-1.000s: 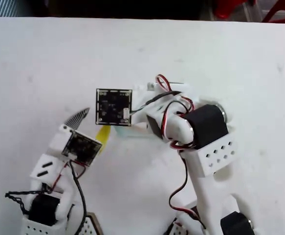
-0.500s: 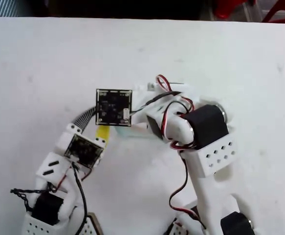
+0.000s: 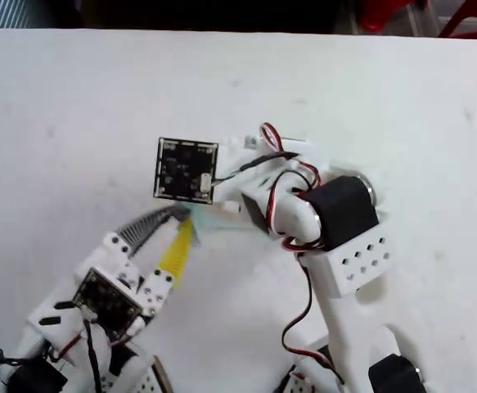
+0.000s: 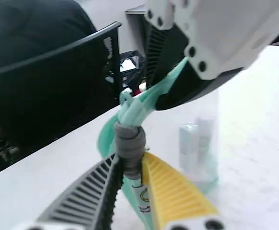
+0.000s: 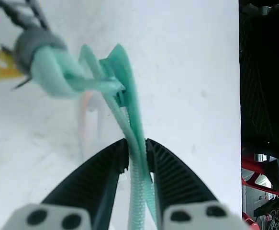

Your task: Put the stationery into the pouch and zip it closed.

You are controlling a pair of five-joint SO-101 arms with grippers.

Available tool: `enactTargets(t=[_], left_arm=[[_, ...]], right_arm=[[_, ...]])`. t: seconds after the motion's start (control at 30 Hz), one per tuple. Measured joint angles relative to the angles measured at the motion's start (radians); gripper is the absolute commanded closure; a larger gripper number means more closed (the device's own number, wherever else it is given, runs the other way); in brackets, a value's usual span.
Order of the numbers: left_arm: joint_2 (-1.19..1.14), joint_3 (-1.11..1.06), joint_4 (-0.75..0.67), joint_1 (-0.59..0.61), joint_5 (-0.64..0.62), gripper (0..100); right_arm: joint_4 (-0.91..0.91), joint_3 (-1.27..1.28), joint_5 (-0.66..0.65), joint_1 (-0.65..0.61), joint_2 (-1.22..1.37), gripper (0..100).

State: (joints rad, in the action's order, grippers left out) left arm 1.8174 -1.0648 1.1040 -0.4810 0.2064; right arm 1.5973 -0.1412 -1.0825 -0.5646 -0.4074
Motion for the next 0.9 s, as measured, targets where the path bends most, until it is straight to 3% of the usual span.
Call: enactTargets(t=[0.13, 0.3, 0.47, 0.67, 0.9], left_arm=[[0.0, -0.029, -0.052, -0.123, -0.018, 98], [0.011, -0.149, -0.163, -0.18, -0.02, 97], [0.014, -0.285, -0.259, -0.183, -0.02, 85], [0.008, -0.299, -0.259, -0.14, -0.054, 79], [0.009, -0.299, -0.123, -0.127, -0.058, 79]], right_arm=[[0.0, 0.018, 0.006, -0.014, -0.002, 98.1], [0.0, 0.058, 0.011, -0.011, -0.002, 98.1], [0.0, 0.06, 0.011, -0.011, -0.002, 98.1], [-0.028, 0.064, 0.014, -0.014, -0.002, 98.1], [-0.049, 0.069, 0.014, -0.011, -0.002, 98.1]])
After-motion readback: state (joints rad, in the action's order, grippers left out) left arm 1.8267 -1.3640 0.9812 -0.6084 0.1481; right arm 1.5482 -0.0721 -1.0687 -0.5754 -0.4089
